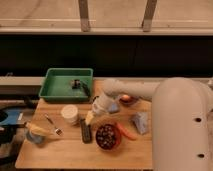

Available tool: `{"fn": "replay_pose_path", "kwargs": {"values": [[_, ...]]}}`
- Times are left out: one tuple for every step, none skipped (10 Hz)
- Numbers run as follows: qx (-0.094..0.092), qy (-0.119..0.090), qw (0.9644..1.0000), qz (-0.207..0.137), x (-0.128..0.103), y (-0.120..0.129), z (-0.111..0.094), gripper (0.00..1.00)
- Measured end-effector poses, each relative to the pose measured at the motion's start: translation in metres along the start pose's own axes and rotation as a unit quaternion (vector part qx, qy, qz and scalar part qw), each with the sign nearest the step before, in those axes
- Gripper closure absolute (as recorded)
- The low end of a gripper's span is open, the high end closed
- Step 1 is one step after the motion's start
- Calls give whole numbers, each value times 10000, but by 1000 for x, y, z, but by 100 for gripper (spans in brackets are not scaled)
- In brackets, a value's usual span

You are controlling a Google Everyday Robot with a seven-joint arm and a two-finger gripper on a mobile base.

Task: Place eraser in table surface

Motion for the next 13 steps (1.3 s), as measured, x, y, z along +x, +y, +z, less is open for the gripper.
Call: {"fn": "replay_pose_path", "kwargs": {"values": [[3, -36, 10000, -4, 1, 0, -2, 27], [1, -48, 10000, -15, 3, 1, -4, 27], [4, -74, 10000, -26, 3, 2, -6, 27], [17, -115, 9999, -39, 2, 3, -9, 27], [35, -146, 9999, -50, 2, 3, -12, 27], [67, -191, 9998, -59, 2, 3, -15, 27], [162, -378, 9991, -70, 3, 3, -26, 27], [252, -694, 9972, -96, 7, 5, -45, 27], [307, -888, 9955, -114, 10, 6, -57, 27], [323, -951, 9949, -133, 11, 7, -60, 27], [319, -950, 9949, -143, 11, 7, -59, 27], [313, -946, 9949, -161, 10, 9, -59, 27], [320, -956, 9948, -146, 11, 7, -60, 27]]}}
